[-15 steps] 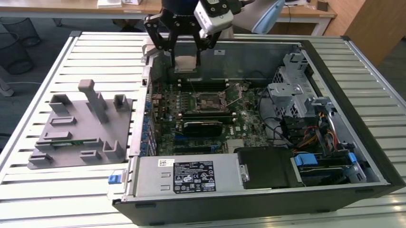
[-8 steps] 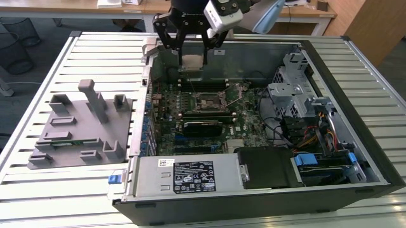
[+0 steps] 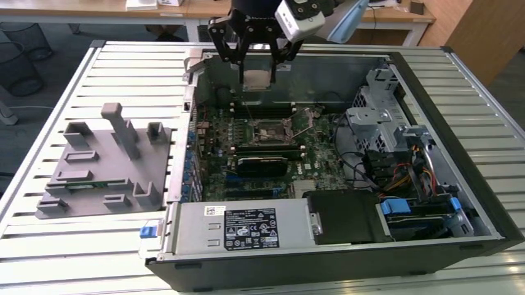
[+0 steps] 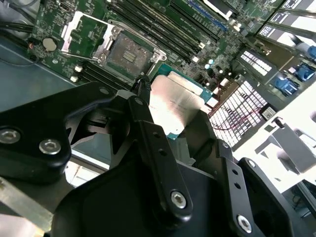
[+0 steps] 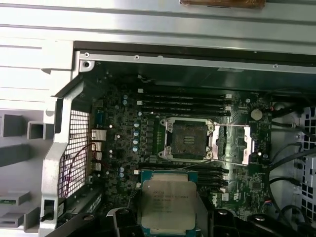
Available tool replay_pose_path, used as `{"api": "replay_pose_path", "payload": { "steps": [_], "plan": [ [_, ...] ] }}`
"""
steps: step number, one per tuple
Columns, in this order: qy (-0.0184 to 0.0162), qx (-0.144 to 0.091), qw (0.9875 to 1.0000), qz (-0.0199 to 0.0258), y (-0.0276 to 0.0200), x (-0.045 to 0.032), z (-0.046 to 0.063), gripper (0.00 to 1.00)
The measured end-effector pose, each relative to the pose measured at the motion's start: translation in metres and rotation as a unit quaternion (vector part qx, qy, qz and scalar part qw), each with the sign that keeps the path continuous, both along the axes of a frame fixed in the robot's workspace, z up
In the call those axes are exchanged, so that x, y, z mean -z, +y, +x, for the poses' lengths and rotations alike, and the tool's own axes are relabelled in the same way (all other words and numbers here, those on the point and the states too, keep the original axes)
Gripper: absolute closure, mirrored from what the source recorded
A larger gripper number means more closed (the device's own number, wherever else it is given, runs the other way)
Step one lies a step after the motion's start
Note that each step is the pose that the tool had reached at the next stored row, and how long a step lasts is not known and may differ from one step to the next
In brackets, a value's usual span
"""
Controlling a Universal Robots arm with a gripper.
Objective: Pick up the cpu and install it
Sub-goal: 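Pick up the cpu and move it towards the insertion slot, then place the cpu into insertion slot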
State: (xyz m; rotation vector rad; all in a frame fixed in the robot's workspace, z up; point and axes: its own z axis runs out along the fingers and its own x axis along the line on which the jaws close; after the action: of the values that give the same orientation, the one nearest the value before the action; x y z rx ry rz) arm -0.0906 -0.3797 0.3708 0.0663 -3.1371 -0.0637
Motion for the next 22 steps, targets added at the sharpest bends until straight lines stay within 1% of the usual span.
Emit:
{"api": "replay_pose_path", "payload": {
  "steps": [12, 14, 16, 17, 20, 22],
  "plan": [
    [0.0, 0.001, 1.0, 0.0, 0.0004, 0.0, 0.013, 0.47],
    [0.0, 0.002, 1.0, 0.0, 0.0004, 0.0001, 0.013, 0.47],
    [0.0, 0.012, 0.9999, -0.0002, 0.0005, 0.0002, 0.014, 0.47],
    [0.0, 0.021, 0.9998, -0.0002, 0.0005, 0.0003, 0.014, 0.47],
    [0.0, 0.042, 0.9991, -0.0002, 0.0008, 0.0007, 0.014, 0.47],
    [0.0, 0.056, 0.9984, -0.0002, 0.0009, 0.001, 0.014, 0.47]
  ]
}}
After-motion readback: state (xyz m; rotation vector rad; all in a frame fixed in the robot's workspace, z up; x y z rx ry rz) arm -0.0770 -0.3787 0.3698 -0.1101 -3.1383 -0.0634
